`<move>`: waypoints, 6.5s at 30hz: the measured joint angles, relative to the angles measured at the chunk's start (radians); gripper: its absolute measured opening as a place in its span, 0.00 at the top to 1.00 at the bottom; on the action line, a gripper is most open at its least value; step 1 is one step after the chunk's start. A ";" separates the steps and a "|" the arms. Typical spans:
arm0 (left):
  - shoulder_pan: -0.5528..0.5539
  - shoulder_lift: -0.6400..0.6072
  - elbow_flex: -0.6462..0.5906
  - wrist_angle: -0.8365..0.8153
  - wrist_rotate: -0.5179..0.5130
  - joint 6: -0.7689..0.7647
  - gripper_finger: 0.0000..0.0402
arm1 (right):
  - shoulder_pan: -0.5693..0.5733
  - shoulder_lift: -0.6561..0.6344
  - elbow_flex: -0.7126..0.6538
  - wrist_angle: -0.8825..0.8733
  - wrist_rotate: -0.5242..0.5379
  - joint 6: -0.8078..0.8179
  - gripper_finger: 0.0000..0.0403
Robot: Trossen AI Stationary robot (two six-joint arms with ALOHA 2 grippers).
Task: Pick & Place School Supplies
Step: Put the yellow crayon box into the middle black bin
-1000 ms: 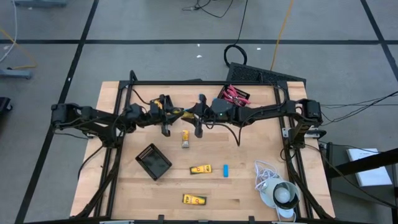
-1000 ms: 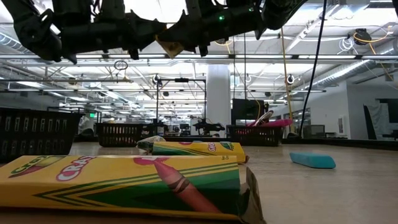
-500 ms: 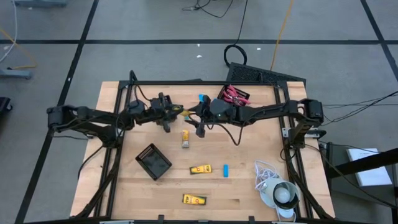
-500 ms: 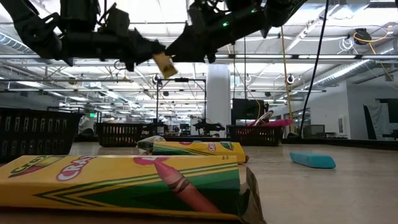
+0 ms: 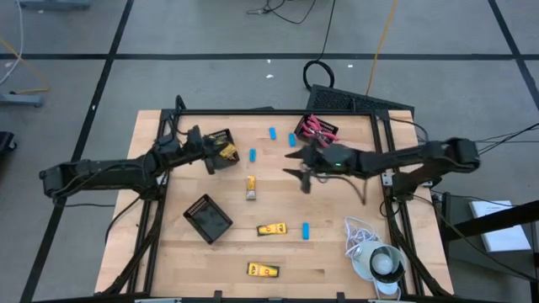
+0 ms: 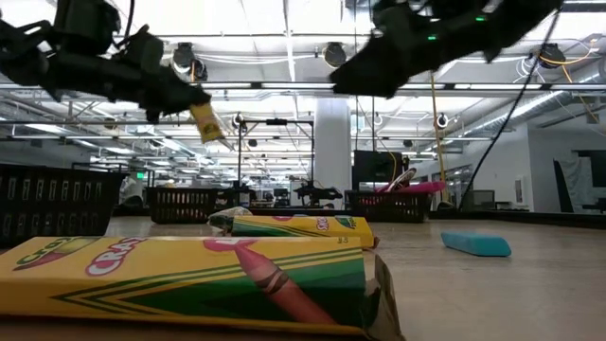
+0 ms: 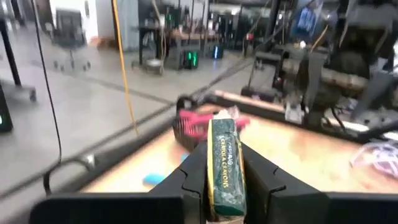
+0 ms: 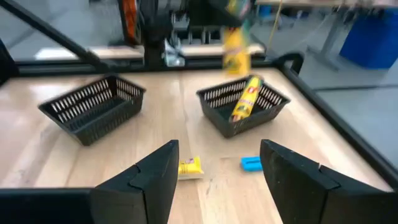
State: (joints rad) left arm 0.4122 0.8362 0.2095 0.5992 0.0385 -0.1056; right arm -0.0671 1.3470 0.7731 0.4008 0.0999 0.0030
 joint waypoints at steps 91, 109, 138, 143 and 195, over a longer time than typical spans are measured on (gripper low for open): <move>-0.147 0.195 -0.019 0.297 0.039 -0.046 0.44 | 0.366 0.559 0.385 -0.403 -0.129 0.135 0.43; -0.146 0.195 -0.019 0.328 0.039 -0.037 0.44 | 0.356 0.561 0.386 -0.390 -0.101 0.154 0.43; -0.151 0.195 -0.019 0.331 0.039 -0.035 0.44 | 0.363 0.651 0.419 -0.379 -0.102 0.141 0.90; -0.151 0.195 -0.019 0.327 0.039 -0.035 0.44 | 0.362 0.651 0.419 -0.379 -0.102 0.144 0.94; 0.054 0.084 -0.020 0.049 0.084 -0.030 0.44 | -0.133 0.561 0.637 -0.404 -0.210 -0.112 0.94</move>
State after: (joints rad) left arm 0.4664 0.9206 0.1898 0.6478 0.1221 -0.1360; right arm -0.1998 1.9076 1.4098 -0.0031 -0.1101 -0.1086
